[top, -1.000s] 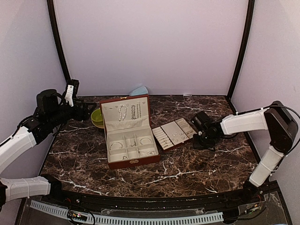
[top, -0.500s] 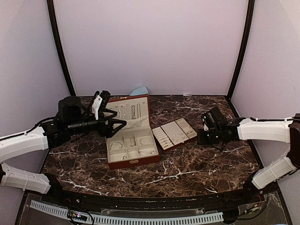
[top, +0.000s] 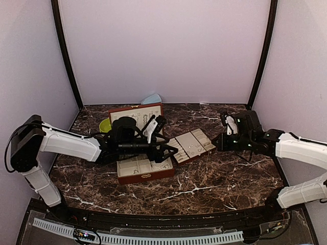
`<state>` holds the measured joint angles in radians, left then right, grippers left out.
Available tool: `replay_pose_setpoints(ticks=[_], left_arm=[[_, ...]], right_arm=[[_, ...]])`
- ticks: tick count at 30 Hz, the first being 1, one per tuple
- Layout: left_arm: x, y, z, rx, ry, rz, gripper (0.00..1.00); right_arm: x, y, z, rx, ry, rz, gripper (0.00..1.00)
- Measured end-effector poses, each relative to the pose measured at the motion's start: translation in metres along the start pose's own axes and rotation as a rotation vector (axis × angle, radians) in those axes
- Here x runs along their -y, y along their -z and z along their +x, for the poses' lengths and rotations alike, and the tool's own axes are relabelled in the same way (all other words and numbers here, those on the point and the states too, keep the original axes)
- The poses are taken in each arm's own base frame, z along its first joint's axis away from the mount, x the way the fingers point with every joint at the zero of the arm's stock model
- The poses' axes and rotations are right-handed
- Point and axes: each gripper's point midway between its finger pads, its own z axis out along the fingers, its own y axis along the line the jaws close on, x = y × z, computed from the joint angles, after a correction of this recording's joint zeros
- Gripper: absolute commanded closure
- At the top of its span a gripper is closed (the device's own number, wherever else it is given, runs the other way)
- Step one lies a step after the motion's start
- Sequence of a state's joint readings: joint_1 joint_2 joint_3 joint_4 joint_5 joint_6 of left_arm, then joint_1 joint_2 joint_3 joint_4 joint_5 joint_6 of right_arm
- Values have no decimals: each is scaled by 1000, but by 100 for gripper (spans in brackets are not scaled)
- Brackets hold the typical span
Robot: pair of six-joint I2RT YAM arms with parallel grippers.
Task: Organize the mixed jewelry
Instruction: Pass from the right arm to the left
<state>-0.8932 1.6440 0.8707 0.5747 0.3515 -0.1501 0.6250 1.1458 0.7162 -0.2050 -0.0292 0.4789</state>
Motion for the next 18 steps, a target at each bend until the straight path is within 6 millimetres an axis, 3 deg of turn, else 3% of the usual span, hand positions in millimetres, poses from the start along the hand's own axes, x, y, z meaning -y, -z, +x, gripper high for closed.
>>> replay_pose_setpoints(ticks=[7, 13, 18], left_arm=[[10, -35, -6, 56, 14, 83, 21], [28, -59, 11, 29, 28, 150, 21], [29, -72, 20, 12, 32, 159, 21]], right_arm=[[-14, 3, 1, -15, 1, -78, 100], [-28, 5, 0, -20, 4, -153, 100], [-43, 13, -4, -14, 13, -232, 100]])
